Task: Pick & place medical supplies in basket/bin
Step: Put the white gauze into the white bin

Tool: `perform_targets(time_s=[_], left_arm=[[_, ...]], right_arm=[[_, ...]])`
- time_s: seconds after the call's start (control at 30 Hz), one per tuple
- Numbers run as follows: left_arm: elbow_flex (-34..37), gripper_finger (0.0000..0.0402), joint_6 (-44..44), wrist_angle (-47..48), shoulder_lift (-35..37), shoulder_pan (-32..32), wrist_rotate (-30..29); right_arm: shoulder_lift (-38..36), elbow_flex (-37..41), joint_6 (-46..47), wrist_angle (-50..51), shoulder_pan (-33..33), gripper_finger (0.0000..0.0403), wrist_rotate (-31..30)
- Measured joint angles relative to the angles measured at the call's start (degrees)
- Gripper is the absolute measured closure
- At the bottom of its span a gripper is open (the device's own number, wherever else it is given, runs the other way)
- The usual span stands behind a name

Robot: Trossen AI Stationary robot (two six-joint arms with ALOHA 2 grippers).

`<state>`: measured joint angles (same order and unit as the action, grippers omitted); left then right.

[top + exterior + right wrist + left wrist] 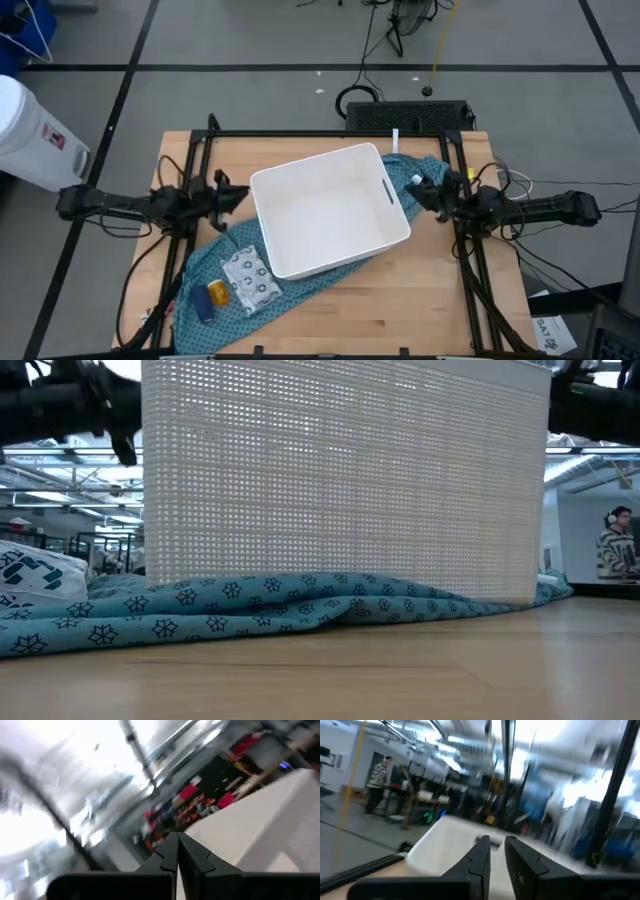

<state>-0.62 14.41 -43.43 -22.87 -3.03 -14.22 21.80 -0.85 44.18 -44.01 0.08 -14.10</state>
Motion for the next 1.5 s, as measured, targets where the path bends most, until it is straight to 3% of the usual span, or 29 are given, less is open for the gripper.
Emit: perform_targets(time_s=[0.1, 0.2, 0.33, 0.57, 0.6, 0.67, 0.77, 0.87, 0.93, 1.03, 1.17, 1.33, 1.5], left_arm=[[0.0, 0.0339, 3.8, -7.4, 0.0, 0.0, 0.2], [0.0, 0.0339, 9.8, -16.0, 0.0, 0.0, 0.1], [0.0, 0.0339, 16.1, -26.2, 0.0, 0.0, -0.1], [0.0, 0.0339, 13.7, -34.0, 0.0, 0.0, -4.3], [-0.2, 0.0339, 15.6, -34.4, 0.0, 0.0, -5.1], [-1.0, 0.0339, 18.5, -34.4, 0.0, 0.0, -5.6], [-2.0, 0.0339, 18.5, -33.9, 0.0, 0.0, -7.1], [-3.8, 0.0339, 20.7, -32.8, -0.8, 0.0, -6.5], [-5.4, 0.0339, 19.6, -31.7, -1.2, 0.0, -6.4], [-7.6, 0.0339, 18.5, -28.6, -1.5, 0.0, -6.7], [-10.7, 0.0339, 18.7, -21.2, -1.9, 0.0, -6.9], [-14.3, 0.0339, 21.7, -11.4, -3.0, 0.0, -6.4], [-17.0, 0.0339, 18.7, -6.9, -4.0, 0.0, -6.4]], right_arm=[[0.0, 0.0, 11.4, -2.3, 0.0, 0.0403, -7.0], [0.0, 0.0, 17.7, -7.1, 0.0, 0.0403, -10.2], [0.0, 0.0, 19.6, -8.8, 0.0, 0.0403, -20.3], [0.0, 0.0, 19.9, -14.6, -0.7, 0.0403, -35.0], [0.0, -0.2, 18.0, -17.2, -1.1, 0.0403, -34.4], [-0.1, -2.2, 7.5, -21.1, -2.2, 0.0403, -27.7], [0.5, -9.2, -6.1, -15.8, -2.3, 0.0403, -18.8], [0.7, -21.6, -15.4, 1.5, -2.3, 0.0403, -16.4], [2.7, -31.6, -18.3, 24.1, -2.4, 0.0403, -14.7], [8.0, -45.5, -18.0, 53.0, -3.3, 0.0403, -15.8], [14.9, -58.9, -14.4, 76.4, -5.7, 0.0403, -16.0], [23.8, -67.2, -12.3, 98.6, -8.7, 0.0403, -13.3], [29.8, -67.7, -11.5, 116.1, -12.4, 0.0403, -8.2]])
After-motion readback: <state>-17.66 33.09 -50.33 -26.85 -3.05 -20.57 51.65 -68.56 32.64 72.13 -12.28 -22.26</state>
